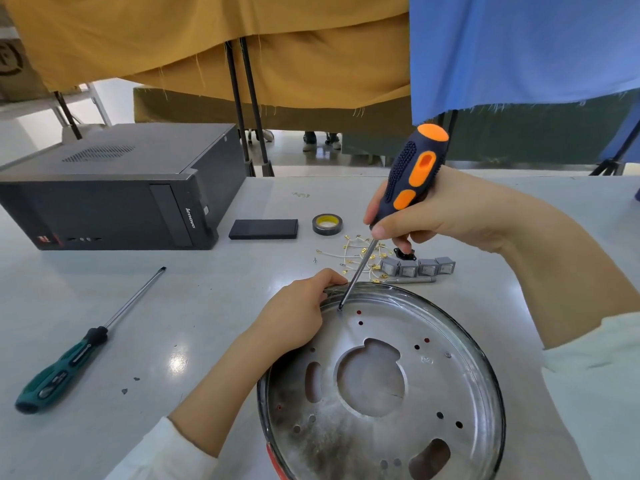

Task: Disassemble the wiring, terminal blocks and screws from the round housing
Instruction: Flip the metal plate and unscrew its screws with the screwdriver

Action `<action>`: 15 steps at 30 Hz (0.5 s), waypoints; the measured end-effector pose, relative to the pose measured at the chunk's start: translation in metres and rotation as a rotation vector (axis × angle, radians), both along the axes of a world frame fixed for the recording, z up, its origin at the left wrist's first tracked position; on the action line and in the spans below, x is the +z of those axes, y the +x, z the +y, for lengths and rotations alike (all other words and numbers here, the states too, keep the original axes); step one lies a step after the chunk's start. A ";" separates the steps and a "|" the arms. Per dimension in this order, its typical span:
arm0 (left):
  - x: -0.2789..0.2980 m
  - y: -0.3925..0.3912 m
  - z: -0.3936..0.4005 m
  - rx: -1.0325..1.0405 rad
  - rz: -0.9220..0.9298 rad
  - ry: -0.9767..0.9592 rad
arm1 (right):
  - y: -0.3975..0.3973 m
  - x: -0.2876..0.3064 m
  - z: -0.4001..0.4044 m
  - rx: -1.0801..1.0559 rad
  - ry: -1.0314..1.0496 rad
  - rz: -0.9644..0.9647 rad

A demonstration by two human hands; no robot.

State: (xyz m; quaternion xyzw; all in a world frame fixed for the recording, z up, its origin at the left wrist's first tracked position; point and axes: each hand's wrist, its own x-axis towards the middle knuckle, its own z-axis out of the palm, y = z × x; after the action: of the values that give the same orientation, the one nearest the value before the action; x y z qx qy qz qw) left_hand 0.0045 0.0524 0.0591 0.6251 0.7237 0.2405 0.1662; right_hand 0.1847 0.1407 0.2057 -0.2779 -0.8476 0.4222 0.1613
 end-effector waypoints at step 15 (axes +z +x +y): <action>0.000 0.000 0.001 -0.003 0.019 -0.003 | -0.015 -0.014 -0.019 -0.312 0.195 0.118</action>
State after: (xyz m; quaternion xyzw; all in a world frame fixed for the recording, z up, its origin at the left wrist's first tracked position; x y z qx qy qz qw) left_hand 0.0049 0.0530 0.0593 0.6284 0.7245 0.2334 0.1606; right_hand 0.1699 0.1221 0.1920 -0.3638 -0.8202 0.3234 0.3005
